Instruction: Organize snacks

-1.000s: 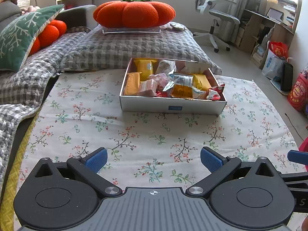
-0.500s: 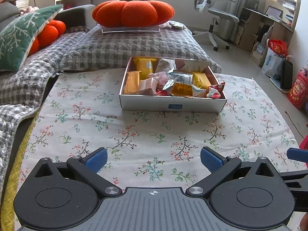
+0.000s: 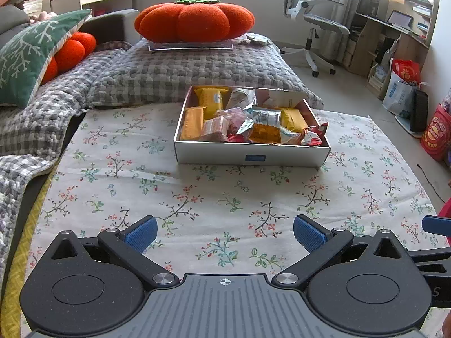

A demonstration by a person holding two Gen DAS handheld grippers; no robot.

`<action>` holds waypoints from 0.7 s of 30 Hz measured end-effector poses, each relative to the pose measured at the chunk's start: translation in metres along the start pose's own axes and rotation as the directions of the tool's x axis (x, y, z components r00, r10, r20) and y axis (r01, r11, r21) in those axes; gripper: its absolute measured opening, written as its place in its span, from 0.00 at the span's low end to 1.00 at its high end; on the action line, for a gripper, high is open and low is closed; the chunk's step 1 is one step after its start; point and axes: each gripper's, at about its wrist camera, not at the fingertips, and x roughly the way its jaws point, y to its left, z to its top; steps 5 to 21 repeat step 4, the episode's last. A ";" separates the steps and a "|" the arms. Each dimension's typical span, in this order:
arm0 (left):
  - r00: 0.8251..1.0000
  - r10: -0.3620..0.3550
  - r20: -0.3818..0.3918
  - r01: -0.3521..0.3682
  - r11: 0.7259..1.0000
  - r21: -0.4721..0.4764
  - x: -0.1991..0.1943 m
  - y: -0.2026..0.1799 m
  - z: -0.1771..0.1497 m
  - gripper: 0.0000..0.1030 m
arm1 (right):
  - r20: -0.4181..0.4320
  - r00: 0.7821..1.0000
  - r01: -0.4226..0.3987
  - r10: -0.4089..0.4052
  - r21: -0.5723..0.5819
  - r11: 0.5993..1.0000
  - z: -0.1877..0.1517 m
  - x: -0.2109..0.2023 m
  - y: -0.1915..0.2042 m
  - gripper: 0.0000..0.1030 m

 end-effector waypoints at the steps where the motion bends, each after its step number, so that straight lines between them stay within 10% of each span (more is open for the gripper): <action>1: 1.000 0.001 0.003 -0.001 1.000 0.002 0.000 0.000 0.000 1.00 | 0.001 1.000 -0.001 0.001 -0.001 1.000 0.000 0.000 0.000 0.99; 21: 1.000 0.003 0.007 -0.003 1.000 0.005 -0.001 0.000 0.000 1.00 | 0.001 1.000 -0.002 0.002 -0.005 1.000 0.000 0.000 0.001 0.99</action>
